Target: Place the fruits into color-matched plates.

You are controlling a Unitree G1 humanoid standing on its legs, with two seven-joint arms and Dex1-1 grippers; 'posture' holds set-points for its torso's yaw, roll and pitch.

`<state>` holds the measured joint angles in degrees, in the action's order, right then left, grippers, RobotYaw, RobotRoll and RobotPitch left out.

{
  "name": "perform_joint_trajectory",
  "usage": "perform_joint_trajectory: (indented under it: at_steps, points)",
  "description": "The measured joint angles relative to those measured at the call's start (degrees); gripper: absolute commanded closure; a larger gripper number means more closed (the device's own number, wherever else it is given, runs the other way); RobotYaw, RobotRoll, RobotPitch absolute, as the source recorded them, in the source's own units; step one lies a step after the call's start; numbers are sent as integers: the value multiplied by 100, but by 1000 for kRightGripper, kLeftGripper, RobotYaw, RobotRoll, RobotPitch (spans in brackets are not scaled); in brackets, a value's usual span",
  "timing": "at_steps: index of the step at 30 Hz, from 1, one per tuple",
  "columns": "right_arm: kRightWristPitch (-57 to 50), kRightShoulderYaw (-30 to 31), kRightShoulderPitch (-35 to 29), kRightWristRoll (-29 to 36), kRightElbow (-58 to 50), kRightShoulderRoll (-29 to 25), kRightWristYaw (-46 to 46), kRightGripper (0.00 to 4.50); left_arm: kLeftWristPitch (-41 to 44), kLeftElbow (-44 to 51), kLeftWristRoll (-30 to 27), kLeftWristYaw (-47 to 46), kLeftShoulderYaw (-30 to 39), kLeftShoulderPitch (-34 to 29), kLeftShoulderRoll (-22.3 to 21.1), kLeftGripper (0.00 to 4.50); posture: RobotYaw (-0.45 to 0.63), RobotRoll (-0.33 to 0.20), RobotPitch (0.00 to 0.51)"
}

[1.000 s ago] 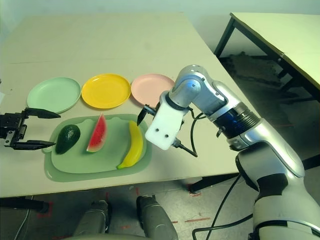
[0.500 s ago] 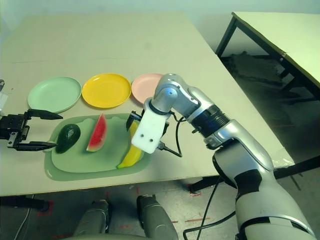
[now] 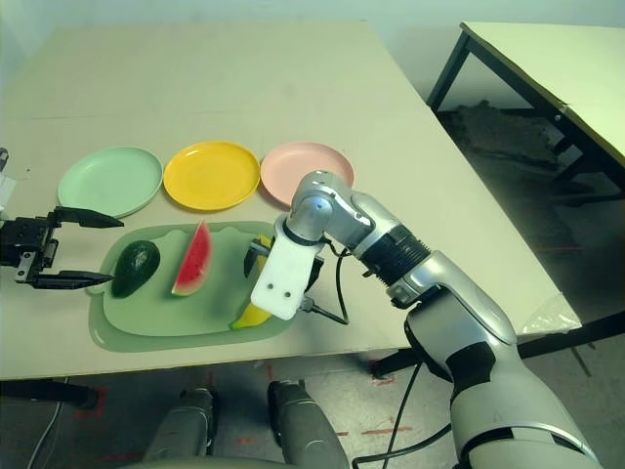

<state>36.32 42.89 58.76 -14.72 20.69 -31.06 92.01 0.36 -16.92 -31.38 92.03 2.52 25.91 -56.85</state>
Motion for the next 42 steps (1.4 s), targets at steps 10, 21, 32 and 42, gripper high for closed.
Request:
perform_joint_trajectory:
  at_steps: [10, 21, 32, 42]
  points:
    - [82, -5, 170, 24, 268, -10, -7, 2820, 2, 48, 43, 0, 0, -1, -1, 0, 4, 0, 171]
    - [182, -277, 2050, 61, 2443, 252, -475, 2820, 432, 9, 100, -252, 90, 71, 74, 0, 20, 0, 168]
    - [-58, -418, 3069, -1235, 5057, 1450, -3390, 2820, 1507, 388, 159, -1737, 456, 73, 234, 0, 66, 0, 180]
    - [-748, -418, 3072, -1831, 5622, 2026, -4781, 2820, 1819, 710, 470, -2535, 574, 36, 236, 0, 114, 0, 192]
